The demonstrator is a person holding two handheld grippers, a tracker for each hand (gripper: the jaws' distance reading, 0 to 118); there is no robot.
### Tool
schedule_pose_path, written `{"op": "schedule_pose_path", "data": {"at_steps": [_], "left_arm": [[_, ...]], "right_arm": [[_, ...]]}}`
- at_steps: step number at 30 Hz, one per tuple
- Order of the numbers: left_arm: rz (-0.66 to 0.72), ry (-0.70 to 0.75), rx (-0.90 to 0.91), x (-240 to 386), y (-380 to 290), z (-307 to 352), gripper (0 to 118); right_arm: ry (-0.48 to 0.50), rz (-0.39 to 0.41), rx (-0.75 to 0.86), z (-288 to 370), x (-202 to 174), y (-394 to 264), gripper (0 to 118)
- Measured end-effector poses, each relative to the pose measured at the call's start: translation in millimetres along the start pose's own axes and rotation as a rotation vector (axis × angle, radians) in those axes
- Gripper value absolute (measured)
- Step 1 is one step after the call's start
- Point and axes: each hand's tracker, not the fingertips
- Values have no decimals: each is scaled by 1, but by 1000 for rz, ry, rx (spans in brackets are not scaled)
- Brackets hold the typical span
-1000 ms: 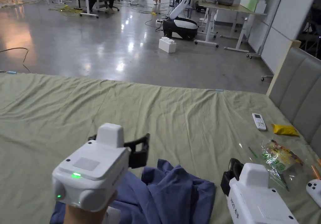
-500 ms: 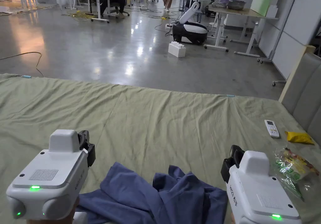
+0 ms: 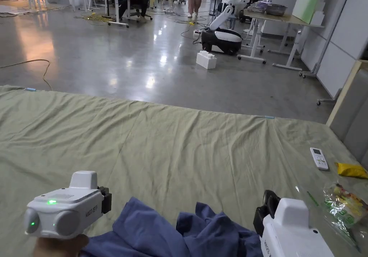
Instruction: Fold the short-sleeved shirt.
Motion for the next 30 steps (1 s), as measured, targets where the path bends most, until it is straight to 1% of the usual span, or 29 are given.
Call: {"op": "schedule_pose_path", "data": {"at_steps": [3,4,5,6,7,8,9,10,14,17,18,19,20,22,23,24,25,26,27,29,30], "left_arm": [[-4,-4,-88,-1,4,-40,1],[-11,-6,-120,0,7,-56,5],[-19,-6,-152,1,8,-70,17],[-30,2,-174,2,7,-83,32],[-40,3,-191,3,7,-97,52],[-51,3,-213,5,7,-110,79],[-65,-10,-243,6,7,-122,93],[-71,-3,-270,6,3,-133,97],[-114,34,-339,10,-9,-173,97],[-243,70,-380,24,-24,-187,96],[-269,57,-364,27,-31,-186,93],[-288,72,-301,33,-33,-180,87],[-309,74,-285,38,-35,-176,84],[-343,3,-257,47,-41,-167,83],[-384,9,-240,53,-46,-163,75],[-422,3,-240,57,-50,-162,62],[-460,20,-238,61,-55,-160,45],[-446,17,-240,61,-57,-160,19],[-434,14,-239,60,-58,-158,7],[-312,-19,-239,53,-52,-150,6],[-268,-29,-238,49,-49,-146,5]], "right_arm": [[-2,7,-27,-10,3,-9,2],[-5,9,-38,-13,5,-13,2],[-9,10,-49,-15,7,-17,2],[-13,10,-58,-18,9,-20,2],[-19,9,-75,-20,12,-24,2],[-26,4,-92,-23,15,-29,2],[-31,3,-102,-25,18,-33,2],[-35,3,-113,-27,21,-37,2],[-63,-2,-163,-34,34,-53,2],[-78,9,-191,-38,41,-63,2],[-83,11,-200,-40,43,-66,2],[-87,10,-213,-42,45,-69,2],[-89,8,-224,-44,47,-73,2],[-94,5,-242,-50,50,-79,2],[-93,5,-257,-54,52,-81,2],[-90,7,-276,-58,52,-84,2],[-83,11,-297,-64,53,-87,2],[-66,1,-340,-70,54,-89,2],[-64,-4,-362,-74,56,-91,2],[-39,4,-422,-88,57,-94,3],[-21,11,-461,-94,57,-96,8]]}}
